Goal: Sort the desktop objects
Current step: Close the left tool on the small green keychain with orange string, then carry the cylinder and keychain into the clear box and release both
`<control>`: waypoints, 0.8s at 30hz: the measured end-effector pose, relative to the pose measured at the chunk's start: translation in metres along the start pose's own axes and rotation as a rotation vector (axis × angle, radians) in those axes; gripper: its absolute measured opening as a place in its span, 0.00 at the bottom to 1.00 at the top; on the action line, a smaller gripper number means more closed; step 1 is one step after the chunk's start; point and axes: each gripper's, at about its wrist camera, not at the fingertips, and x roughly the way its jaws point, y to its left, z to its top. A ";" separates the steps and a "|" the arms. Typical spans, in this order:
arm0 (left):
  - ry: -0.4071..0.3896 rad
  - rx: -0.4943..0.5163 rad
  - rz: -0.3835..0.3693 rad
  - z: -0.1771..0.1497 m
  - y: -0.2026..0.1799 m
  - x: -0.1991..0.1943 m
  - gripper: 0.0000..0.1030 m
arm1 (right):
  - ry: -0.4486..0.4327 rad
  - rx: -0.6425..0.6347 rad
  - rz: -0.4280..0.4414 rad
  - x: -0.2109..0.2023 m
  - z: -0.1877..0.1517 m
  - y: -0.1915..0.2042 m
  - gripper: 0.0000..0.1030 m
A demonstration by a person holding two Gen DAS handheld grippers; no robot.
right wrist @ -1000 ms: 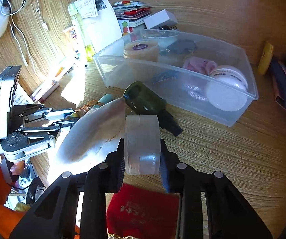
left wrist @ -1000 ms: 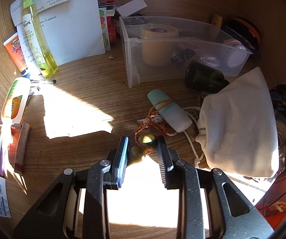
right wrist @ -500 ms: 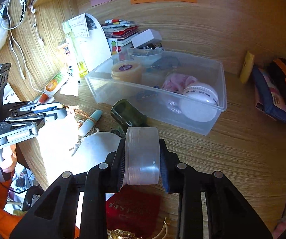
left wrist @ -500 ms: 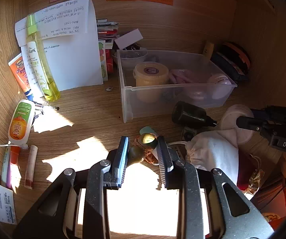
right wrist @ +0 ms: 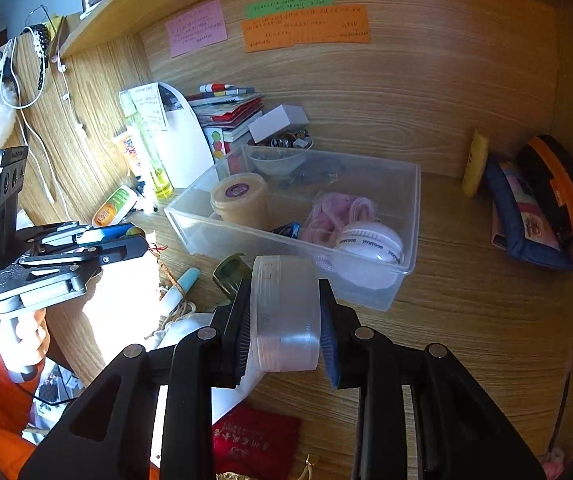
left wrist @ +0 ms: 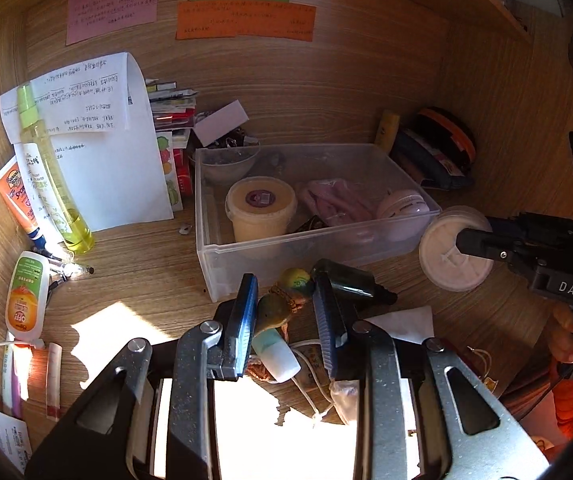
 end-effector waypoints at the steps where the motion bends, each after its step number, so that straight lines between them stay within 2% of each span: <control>1: -0.004 0.002 -0.004 0.002 -0.001 0.000 0.27 | -0.007 0.002 -0.001 -0.001 0.003 -0.001 0.26; 14: -0.038 -0.024 -0.007 0.045 0.008 0.017 0.27 | -0.070 0.031 0.023 0.004 0.041 -0.016 0.26; 24: -0.007 -0.004 -0.068 0.067 0.000 0.047 0.27 | -0.043 0.045 0.021 0.040 0.062 -0.026 0.26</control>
